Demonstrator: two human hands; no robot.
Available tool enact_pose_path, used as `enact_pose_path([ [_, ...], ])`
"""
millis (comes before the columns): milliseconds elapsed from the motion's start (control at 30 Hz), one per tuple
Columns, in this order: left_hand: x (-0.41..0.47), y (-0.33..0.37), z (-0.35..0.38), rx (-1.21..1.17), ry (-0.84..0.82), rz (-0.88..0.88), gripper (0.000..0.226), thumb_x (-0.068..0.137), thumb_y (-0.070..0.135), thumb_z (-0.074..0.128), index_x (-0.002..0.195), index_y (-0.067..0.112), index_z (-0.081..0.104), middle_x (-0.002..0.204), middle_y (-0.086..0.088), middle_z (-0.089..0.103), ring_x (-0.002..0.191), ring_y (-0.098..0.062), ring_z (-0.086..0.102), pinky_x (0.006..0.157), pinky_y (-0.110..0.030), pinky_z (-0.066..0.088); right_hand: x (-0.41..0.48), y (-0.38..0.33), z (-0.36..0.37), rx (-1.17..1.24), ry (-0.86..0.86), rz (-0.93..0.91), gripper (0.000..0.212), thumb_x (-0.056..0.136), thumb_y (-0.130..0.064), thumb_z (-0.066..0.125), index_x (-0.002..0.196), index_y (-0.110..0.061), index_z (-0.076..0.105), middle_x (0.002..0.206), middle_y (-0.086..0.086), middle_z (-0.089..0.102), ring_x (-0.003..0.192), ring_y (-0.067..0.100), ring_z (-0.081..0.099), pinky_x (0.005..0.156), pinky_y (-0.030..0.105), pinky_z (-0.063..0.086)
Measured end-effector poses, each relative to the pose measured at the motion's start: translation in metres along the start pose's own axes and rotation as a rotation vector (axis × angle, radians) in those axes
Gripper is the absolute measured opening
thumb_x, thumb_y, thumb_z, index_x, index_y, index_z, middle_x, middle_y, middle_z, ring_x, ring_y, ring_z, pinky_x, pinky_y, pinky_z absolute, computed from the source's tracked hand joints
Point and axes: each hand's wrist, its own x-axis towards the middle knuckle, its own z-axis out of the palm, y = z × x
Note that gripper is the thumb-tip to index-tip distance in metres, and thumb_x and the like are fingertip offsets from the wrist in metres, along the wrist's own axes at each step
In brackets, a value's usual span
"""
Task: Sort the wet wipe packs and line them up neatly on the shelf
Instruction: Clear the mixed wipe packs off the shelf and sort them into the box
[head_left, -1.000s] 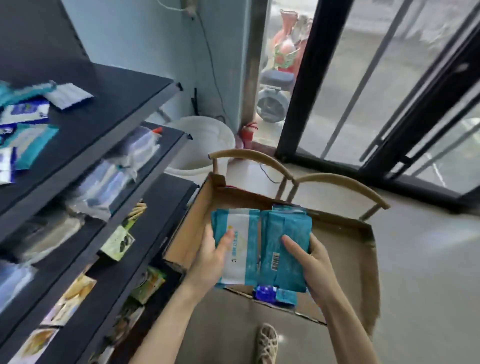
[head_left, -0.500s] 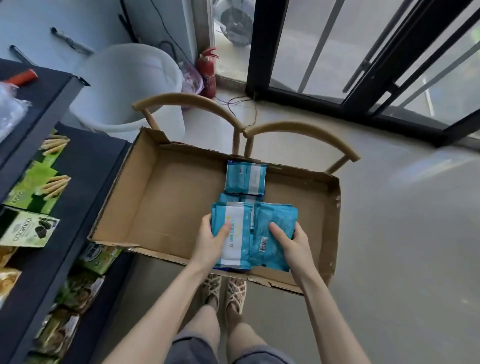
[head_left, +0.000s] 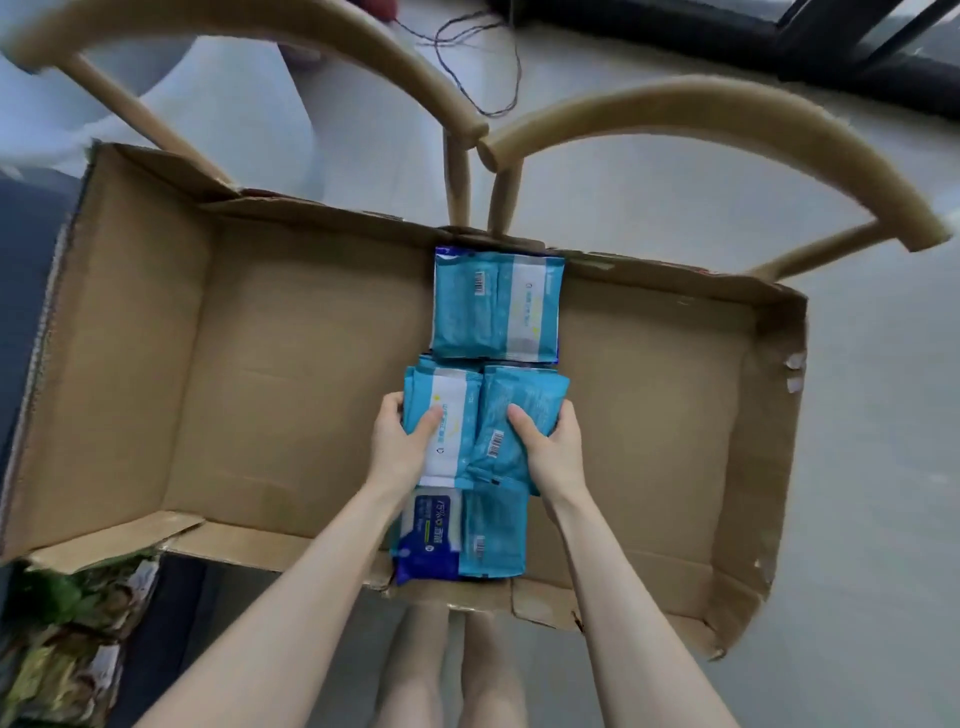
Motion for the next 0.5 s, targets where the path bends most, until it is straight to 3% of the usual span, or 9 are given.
enact_pose_path([
  [100,0.033,-0.019,0.01,0.031,-0.025,0.034,0.018,0.094,0.019,0.057,0.111,0.018,0.05,0.1,0.011,0.058,0.088,0.0,0.058,0.07,-0.011,0.047,0.036,0.019,0.013,-0.106,0.027,-0.054,0.025,0.086,-0.027,0.069,0.101,-0.022,0.051,0.112,0.004,0.06,0.099,0.013,0.062,0.091,0.042,0.051],
  [167,0.045,-0.035,0.014,0.167,0.003,0.08,0.022,0.095,0.028,0.055,0.115,0.02,0.05,0.11,0.009,0.046,0.099,-0.003,0.05,0.085,-0.009,0.04,0.047,0.028,0.018,-0.302,0.094,-0.1,0.035,0.087,-0.034,0.066,0.112,-0.019,0.048,0.117,0.001,0.046,0.098,0.004,0.052,0.095,0.027,0.038],
  [233,0.052,-0.053,0.017,0.323,0.042,0.118,0.043,0.093,0.045,0.05,0.126,0.017,0.047,0.123,0.002,0.038,0.113,-0.008,0.036,0.103,-0.025,0.031,0.053,0.038,0.022,-0.528,0.219,-0.151,0.056,0.089,-0.04,0.062,0.133,-0.015,0.039,0.126,0.002,0.035,0.112,0.014,0.04,0.098,0.029,0.023],
  [300,0.053,-0.064,0.018,0.316,0.002,0.146,0.065,0.088,0.059,0.038,0.139,0.019,0.037,0.135,0.003,0.039,0.124,-0.006,0.031,0.109,-0.034,0.026,0.051,0.045,0.025,-0.616,0.268,-0.198,0.068,0.09,-0.044,0.058,0.144,-0.016,0.028,0.14,0.004,0.031,0.128,0.019,0.028,0.103,0.036,0.017],
  [400,0.054,-0.072,0.021,0.195,-0.095,0.159,0.062,0.089,0.059,0.035,0.142,0.026,0.031,0.136,0.009,0.046,0.128,-0.008,0.039,0.11,-0.038,0.032,0.051,0.056,0.025,-0.608,0.182,-0.207,0.073,0.093,-0.046,0.051,0.15,-0.018,0.015,0.151,0.001,0.03,0.137,0.018,0.025,0.109,0.036,0.016],
  [500,0.055,-0.069,0.021,0.249,-0.112,0.195,0.062,0.091,0.057,0.034,0.143,0.024,0.03,0.135,0.01,0.044,0.127,-0.006,0.039,0.108,-0.031,0.031,0.053,0.055,0.018,-0.626,0.142,-0.237,0.075,0.093,-0.047,0.05,0.151,-0.015,0.015,0.15,0.002,0.033,0.137,0.02,0.031,0.113,0.041,0.024],
])
